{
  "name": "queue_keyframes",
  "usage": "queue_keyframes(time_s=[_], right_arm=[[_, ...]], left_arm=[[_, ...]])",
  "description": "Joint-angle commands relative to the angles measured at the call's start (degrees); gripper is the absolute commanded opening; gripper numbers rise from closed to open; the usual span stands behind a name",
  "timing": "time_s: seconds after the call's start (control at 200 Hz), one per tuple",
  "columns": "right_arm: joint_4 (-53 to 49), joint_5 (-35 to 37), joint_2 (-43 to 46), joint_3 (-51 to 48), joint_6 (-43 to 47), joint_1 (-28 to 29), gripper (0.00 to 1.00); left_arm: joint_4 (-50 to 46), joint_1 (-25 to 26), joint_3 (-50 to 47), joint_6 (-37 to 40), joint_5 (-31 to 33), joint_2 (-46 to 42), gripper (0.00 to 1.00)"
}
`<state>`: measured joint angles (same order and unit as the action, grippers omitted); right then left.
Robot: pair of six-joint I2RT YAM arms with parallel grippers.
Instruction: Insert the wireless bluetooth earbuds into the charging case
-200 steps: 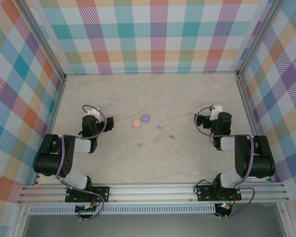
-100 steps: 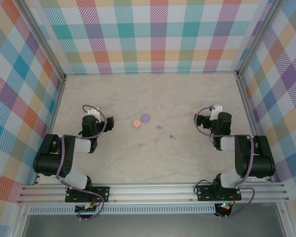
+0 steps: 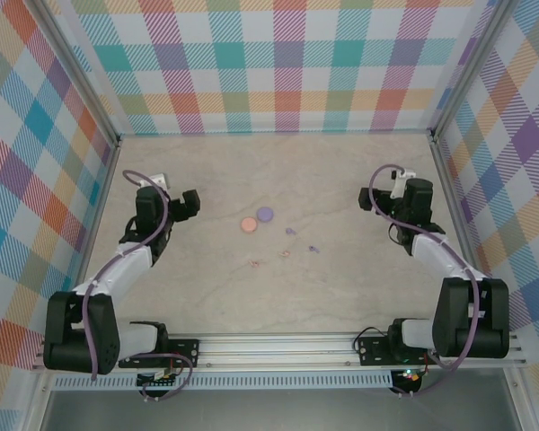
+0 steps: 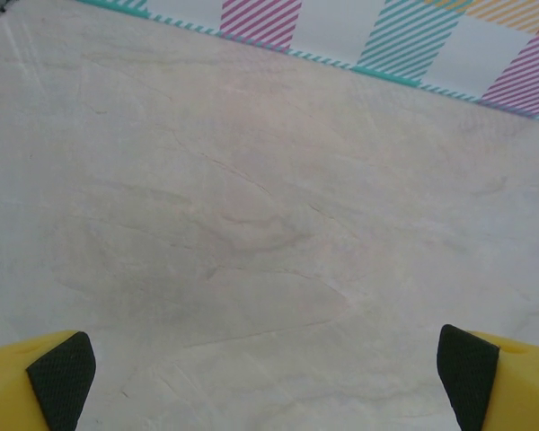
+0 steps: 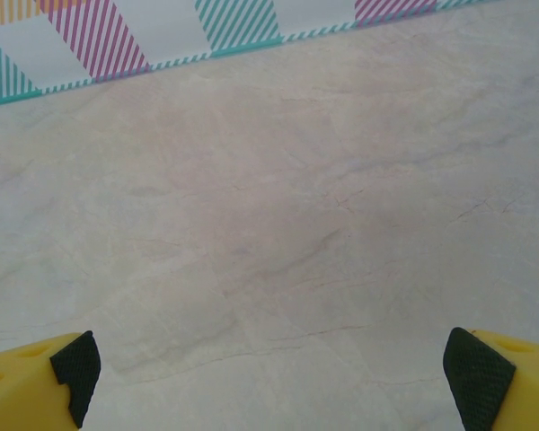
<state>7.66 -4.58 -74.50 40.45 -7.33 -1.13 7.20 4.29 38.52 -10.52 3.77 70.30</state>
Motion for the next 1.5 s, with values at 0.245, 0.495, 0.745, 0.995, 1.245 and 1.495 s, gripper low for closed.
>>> queue_keyframes(time_s=[0.245, 0.495, 0.745, 0.995, 1.245, 1.495], right_arm=[[-25.13, -13.92, -5.64, 14.99, -9.63, 6.05, 1.00], [-32.49, -18.83, -17.28, 25.88, -6.81, 18.41, 1.00], [-36.88, -22.20, -29.85, 37.57, -6.55, 27.97, 0.78], [-43.59, -23.85, -42.20, 51.27, -7.41, 33.11, 0.40], [-48.47, -22.81, -51.82, 63.31, -9.61, 35.70, 0.30], [-51.38, -22.40, -56.82, 69.73, -11.39, 36.11, 0.27]], left_arm=[[-25.19, 3.93, 2.05, -20.80, -12.53, -7.05, 1.00], [-20.62, 10.46, -1.76, -30.13, -17.66, -6.32, 0.98], [-13.57, 13.95, -2.97, -34.87, -20.10, -0.06, 0.78], [-7.60, 14.93, -2.16, -37.94, -21.36, 8.40, 0.65], [-2.98, 15.69, 0.59, -39.20, -23.03, 15.92, 0.60], [1.96, 16.27, 2.33, -41.10, -23.81, 22.00, 0.58]])
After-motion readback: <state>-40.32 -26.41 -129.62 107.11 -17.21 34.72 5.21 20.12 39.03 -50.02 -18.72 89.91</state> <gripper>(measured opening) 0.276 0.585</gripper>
